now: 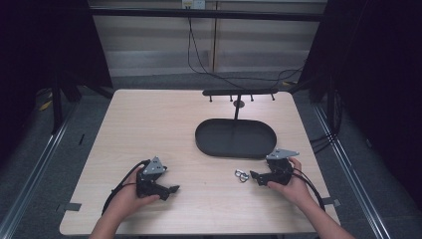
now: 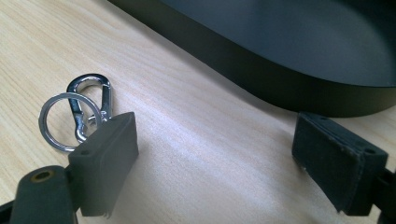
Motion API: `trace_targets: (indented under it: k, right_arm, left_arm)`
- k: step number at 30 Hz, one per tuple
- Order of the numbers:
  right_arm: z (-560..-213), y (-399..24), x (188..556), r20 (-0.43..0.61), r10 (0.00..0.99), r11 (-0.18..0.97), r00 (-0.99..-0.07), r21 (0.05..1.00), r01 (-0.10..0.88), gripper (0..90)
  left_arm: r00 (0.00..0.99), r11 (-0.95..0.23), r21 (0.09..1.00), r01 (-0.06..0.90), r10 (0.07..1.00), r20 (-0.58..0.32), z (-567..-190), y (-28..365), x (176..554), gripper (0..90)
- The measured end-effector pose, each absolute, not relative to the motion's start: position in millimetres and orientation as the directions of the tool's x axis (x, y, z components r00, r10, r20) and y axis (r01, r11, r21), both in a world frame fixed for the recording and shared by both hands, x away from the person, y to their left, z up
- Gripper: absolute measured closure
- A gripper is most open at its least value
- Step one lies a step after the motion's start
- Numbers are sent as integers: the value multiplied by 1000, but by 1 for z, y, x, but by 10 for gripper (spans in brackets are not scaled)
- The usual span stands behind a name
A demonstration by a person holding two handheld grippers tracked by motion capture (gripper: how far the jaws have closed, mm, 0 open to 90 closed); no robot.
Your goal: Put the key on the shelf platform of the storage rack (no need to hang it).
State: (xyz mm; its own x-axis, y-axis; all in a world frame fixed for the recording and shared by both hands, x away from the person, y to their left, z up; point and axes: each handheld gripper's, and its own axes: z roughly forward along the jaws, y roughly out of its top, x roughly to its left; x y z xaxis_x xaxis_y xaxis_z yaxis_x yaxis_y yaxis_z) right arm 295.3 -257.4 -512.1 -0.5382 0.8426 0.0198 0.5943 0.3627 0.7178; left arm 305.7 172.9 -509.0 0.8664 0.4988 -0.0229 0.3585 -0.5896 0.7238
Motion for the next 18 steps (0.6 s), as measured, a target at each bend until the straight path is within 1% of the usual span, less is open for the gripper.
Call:
trace_targets:
  k: [6, 8, 9, 10, 11, 12, 14, 15, 18]
  right_arm:
    - [-512, -257, 295, 20, 843, 363, -538, 718, 594, 145]
    - [-510, -258, 296, 25, 846, 365, -532, 700, 614, 153]
    - [-509, -259, 296, 20, 844, 374, -536, 694, 615, 164]
    - [-507, -259, 297, 23, 842, 380, -540, 685, 621, 193]
    - [-505, -260, 298, 25, 836, 391, -548, 673, 628, 235]
    - [-502, -261, 299, 33, 835, 399, -550, 651, 645, 246]
    - [-495, -259, 303, 54, 829, 423, -557, 592, 686, 215]
    - [-492, -259, 304, 70, 826, 426, -559, 573, 701, 214]
    - [-487, -258, 302, 79, 822, 438, -564, 544, 715, 218]
  left_arm:
    - [866, -589, 724, 358, 499, -23, -509, 173, 306, 149]
    - [867, -589, 724, 358, 499, -23, -509, 173, 306, 149]
    - [866, -589, 724, 359, 499, -24, -509, 173, 306, 149]
    - [867, -589, 724, 359, 499, -24, -509, 173, 306, 149]
    - [867, -589, 724, 359, 499, -24, -509, 173, 306, 149]
    - [866, -588, 724, 359, 499, -24, -509, 173, 306, 149]
    - [866, -589, 724, 359, 499, -24, -509, 173, 306, 149]
    - [867, -589, 724, 359, 499, -24, -509, 173, 306, 149]
    - [866, -589, 724, 359, 499, -24, -509, 173, 306, 149]
